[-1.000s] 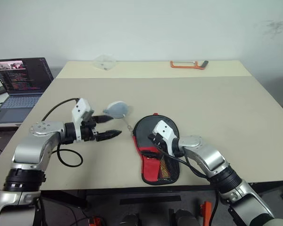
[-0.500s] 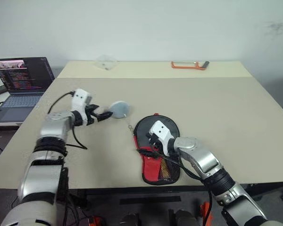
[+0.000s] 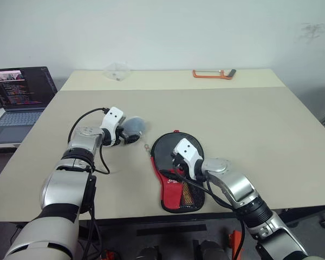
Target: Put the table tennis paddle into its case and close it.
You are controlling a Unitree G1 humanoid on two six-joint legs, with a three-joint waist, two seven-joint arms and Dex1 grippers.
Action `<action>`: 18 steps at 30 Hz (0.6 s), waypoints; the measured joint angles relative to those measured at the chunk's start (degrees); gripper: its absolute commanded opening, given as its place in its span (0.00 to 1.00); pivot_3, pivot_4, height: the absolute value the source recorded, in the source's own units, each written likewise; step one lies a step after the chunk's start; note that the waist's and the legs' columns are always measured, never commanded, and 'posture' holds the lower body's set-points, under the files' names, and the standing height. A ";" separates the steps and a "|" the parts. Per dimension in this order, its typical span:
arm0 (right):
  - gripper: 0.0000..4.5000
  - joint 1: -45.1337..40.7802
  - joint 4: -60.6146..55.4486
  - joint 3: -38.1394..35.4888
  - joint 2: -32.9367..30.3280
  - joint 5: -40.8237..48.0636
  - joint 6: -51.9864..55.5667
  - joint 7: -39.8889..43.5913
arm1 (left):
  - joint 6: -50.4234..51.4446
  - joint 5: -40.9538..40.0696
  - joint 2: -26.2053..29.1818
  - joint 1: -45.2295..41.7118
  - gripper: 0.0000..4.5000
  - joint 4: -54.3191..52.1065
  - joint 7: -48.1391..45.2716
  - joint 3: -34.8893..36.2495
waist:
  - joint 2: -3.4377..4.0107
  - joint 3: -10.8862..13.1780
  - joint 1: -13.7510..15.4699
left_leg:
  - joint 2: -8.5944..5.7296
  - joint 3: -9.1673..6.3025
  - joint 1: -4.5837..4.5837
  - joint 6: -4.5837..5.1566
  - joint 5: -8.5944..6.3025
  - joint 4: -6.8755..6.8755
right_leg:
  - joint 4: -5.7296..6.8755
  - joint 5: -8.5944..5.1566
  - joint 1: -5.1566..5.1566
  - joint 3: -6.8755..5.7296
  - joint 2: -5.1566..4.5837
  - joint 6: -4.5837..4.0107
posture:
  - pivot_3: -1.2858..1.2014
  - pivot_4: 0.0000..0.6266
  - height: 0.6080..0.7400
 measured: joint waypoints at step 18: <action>1.00 -2.47 6.50 -2.05 2.89 -2.39 -1.98 -3.64 | 0.02 0.92 -1.01 1.34 0.01 0.44 -1.73 2.11 | -0.02 -0.02 -0.28 | -0.02 0.02 0.01 0.00 0.00 0.07 | 0.23 0.00 -0.04 0.03 -0.02 0.01 | 0.52 0.24 1.00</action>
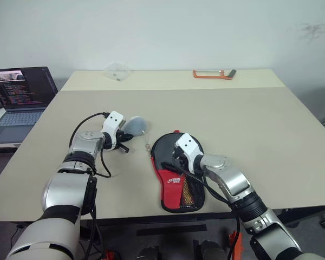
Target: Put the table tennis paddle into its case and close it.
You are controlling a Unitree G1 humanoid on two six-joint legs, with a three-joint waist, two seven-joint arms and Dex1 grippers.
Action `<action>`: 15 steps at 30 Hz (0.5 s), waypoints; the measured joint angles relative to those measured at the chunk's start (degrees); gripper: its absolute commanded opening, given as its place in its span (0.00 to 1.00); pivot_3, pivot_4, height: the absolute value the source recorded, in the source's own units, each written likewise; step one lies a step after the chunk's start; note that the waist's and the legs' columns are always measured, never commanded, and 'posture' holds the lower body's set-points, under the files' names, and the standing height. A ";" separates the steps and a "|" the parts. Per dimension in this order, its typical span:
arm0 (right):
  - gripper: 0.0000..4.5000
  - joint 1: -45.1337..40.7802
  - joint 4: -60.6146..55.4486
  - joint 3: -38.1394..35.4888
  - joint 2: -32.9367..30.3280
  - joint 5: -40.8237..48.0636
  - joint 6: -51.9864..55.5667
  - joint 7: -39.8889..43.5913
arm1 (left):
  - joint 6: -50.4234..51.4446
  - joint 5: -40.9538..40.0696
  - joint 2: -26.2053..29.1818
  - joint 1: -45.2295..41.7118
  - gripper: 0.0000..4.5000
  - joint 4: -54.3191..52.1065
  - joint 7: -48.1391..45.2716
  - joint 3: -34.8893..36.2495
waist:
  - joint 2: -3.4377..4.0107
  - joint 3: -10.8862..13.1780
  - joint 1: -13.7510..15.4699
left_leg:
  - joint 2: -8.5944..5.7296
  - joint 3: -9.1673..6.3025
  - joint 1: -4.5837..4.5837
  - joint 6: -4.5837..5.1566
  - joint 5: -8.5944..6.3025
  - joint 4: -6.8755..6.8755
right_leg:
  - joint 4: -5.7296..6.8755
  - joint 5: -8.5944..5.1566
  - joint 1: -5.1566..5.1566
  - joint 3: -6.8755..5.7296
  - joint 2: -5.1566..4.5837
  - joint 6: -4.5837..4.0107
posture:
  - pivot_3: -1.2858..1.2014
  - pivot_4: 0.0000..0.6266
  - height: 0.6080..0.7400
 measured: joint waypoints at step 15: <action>1.00 -0.05 0.72 1.04 -0.55 -0.44 2.88 1.00 | -3.60 14.07 -8.88 -10.79 0.01 1.30 11.36 -10.21 | -0.17 -0.23 0.60 | -0.03 0.02 0.30 0.07 -0.03 0.10 | 0.42 -0.01 0.14 0.06 0.00 0.01 | 0.52 0.24 1.00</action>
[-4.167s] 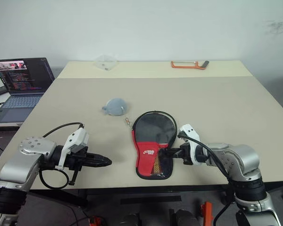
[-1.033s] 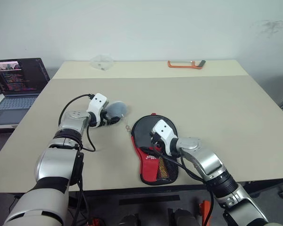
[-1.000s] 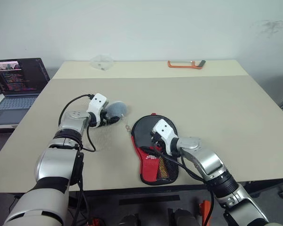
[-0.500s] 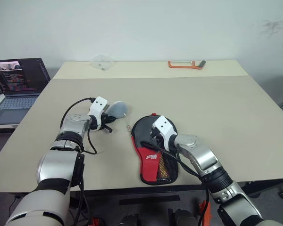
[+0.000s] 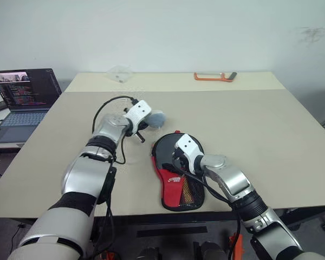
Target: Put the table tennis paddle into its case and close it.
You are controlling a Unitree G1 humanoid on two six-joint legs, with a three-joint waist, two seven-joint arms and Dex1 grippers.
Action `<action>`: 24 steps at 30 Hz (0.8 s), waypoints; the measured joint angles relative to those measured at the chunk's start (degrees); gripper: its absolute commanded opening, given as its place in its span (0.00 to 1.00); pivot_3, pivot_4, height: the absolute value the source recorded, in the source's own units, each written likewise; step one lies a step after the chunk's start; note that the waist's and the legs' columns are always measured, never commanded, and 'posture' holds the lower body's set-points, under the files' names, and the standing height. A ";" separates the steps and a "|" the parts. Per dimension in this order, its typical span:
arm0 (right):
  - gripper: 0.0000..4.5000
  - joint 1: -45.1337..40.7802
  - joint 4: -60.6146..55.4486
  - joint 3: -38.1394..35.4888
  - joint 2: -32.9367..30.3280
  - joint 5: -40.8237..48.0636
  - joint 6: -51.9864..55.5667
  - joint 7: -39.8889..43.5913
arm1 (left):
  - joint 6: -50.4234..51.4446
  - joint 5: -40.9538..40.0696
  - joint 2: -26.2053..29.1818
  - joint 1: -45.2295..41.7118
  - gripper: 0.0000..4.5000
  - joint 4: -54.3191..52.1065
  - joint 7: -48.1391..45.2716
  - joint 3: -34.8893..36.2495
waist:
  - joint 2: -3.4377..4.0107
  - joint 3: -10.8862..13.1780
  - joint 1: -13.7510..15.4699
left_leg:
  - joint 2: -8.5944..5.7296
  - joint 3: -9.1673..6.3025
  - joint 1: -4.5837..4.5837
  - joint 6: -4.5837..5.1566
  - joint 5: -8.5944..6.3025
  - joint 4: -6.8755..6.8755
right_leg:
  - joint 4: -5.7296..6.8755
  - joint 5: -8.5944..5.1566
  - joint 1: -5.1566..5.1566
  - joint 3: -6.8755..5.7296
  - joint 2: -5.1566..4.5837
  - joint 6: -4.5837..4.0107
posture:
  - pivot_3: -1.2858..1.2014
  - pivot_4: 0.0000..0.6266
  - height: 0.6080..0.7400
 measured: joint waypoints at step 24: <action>1.00 7.49 -10.77 2.56 -3.03 -1.77 4.60 -0.13 | -8.47 20.52 -14.95 -9.52 0.01 4.07 22.53 -14.47 | 0.04 -0.74 0.69 | 0.01 -0.02 0.84 0.05 -0.04 -0.20 | -0.31 -0.26 0.97 -0.07 0.00 0.42 | 0.52 0.24 1.00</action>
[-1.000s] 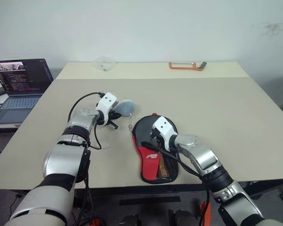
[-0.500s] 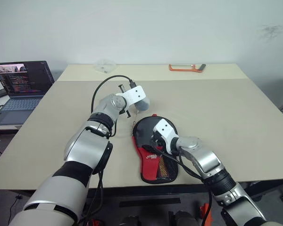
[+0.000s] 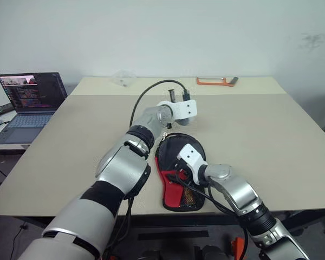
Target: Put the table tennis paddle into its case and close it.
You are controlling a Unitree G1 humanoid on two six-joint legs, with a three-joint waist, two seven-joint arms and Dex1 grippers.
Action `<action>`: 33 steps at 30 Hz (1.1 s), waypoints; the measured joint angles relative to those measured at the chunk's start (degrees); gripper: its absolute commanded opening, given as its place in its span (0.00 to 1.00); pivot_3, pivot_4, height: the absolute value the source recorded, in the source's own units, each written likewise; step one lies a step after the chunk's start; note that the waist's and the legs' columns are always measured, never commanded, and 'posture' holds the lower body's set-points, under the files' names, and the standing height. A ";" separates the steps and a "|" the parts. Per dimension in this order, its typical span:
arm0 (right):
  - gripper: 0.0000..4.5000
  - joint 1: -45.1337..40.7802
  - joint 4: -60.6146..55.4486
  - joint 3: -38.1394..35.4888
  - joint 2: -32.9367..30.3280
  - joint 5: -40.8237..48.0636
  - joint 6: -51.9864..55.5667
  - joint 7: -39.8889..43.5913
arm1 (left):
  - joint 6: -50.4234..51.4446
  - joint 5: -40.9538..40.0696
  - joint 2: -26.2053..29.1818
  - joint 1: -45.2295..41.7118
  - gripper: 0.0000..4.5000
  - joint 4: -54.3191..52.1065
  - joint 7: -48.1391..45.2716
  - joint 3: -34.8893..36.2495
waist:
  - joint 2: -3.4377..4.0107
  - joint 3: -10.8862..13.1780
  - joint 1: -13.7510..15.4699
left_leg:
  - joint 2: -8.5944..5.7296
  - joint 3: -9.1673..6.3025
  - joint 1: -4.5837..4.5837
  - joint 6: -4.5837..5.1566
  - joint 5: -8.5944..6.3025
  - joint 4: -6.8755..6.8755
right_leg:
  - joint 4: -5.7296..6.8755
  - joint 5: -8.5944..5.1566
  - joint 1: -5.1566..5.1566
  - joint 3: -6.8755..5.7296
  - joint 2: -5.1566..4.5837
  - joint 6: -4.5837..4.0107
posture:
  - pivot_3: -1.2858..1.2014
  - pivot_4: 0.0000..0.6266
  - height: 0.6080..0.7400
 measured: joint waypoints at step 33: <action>1.00 2.21 -2.53 0.25 2.12 -2.31 1.29 -0.94 | 7.56 1.26 8.94 3.67 0.01 0.33 4.22 1.39 | -0.08 -0.25 -0.16 | 0.05 -0.02 0.06 -0.02 -0.02 -0.06 | -0.07 -0.01 -0.01 0.01 0.06 0.00 | 0.52 0.24 1.00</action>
